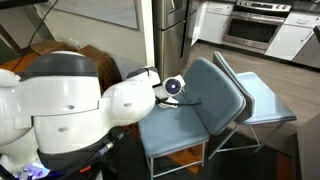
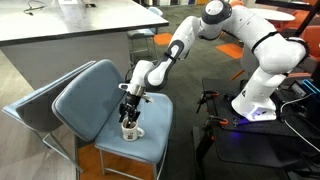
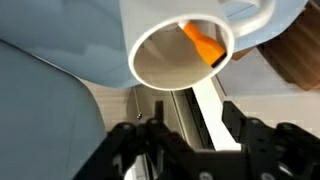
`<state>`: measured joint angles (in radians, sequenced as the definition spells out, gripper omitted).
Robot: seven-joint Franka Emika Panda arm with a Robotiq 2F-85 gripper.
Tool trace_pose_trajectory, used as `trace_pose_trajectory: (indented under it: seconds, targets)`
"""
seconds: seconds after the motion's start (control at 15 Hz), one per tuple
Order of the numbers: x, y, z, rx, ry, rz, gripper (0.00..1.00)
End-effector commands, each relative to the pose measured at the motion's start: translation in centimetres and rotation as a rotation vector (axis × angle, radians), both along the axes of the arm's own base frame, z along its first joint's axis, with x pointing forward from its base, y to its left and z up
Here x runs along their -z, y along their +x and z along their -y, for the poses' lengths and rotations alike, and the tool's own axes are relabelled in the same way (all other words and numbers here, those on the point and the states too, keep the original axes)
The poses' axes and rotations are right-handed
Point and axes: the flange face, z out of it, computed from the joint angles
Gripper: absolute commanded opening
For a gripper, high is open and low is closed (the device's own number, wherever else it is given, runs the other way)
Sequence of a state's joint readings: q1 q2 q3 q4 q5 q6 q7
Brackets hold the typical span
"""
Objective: Put the pen in the mug
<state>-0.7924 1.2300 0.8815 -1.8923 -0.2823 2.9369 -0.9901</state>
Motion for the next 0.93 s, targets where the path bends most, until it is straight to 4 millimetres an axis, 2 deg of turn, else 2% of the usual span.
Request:
trace_pose_trajectory:
  seconds: [0.0, 0.2, 0.4, 0.67, 0.87]
  targets:
    - [-2.1, -0.3, -1.2, 0.032, -0.099, -0.133, 0.98]
    - [-4.5, -0.4, -2.3, 0.09, -0.149, -0.222, 1.0]
    - [-7.7, -0.3, -2.4, 0.159, -0.216, -0.292, 1.0]
    - [-10.8, -0.9, -1.3, 0.276, -0.299, -0.392, 1.0]
    - [-12.0, -2.0, -0.5, 0.37, -0.369, -0.467, 1.0]
